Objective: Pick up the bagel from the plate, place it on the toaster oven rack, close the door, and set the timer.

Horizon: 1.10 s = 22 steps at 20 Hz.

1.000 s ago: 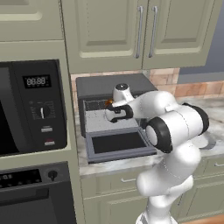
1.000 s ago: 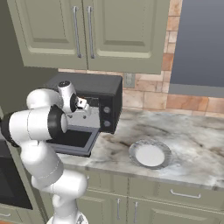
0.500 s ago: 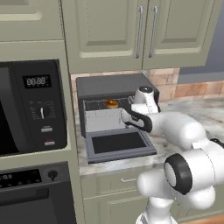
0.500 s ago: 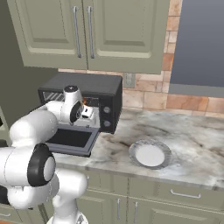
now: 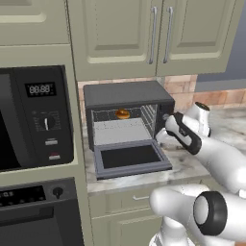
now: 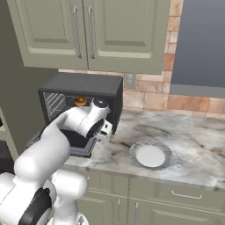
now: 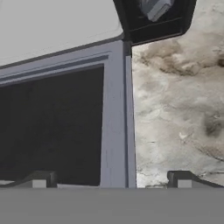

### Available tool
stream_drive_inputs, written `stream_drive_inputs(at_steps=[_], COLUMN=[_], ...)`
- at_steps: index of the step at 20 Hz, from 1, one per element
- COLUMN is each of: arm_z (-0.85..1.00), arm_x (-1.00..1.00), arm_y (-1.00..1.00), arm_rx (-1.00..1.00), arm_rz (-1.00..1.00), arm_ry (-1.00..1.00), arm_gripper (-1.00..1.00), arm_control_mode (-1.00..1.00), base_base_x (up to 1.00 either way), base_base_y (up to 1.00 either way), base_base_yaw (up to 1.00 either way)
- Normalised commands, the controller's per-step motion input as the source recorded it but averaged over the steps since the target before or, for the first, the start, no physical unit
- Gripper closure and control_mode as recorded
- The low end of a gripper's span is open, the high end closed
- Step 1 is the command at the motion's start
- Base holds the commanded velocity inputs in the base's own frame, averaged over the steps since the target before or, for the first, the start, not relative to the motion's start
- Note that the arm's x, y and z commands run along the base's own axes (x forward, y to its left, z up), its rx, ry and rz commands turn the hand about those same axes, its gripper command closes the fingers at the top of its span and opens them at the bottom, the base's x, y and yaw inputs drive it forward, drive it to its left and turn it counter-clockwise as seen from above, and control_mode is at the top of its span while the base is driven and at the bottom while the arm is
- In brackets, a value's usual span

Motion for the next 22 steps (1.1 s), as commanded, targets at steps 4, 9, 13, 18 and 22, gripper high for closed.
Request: stream_drive_inputs(at_steps=[4,9,13,18,22], arm_z=[-0.21,-0.29,-0.18,-0.01,-0.01], arm_x=[0.05,0.18,-0.03,-0.28,-0.22], arm_y=[-0.25,-0.17,-0.02,0.09,0.29], arm_rx=[0.19,0.2,0.21,0.19,0.17], arm_rz=[0.0,0.0,0.0,0.0,0.0], arm_ry=[0.19,0.23,0.2,0.11,0.09], arm_gripper=[-1.0,-1.0,-1.0,-1.0,-1.0], arm_control_mode=[-1.0,-1.0,-1.0,-1.0,-1.0], base_base_x=[0.0,0.0,0.0,0.0,0.0], base_base_y=[0.0,0.0,0.0,0.0,0.0], base_base_yaw=[0.0,0.0,0.0,0.0,0.0])
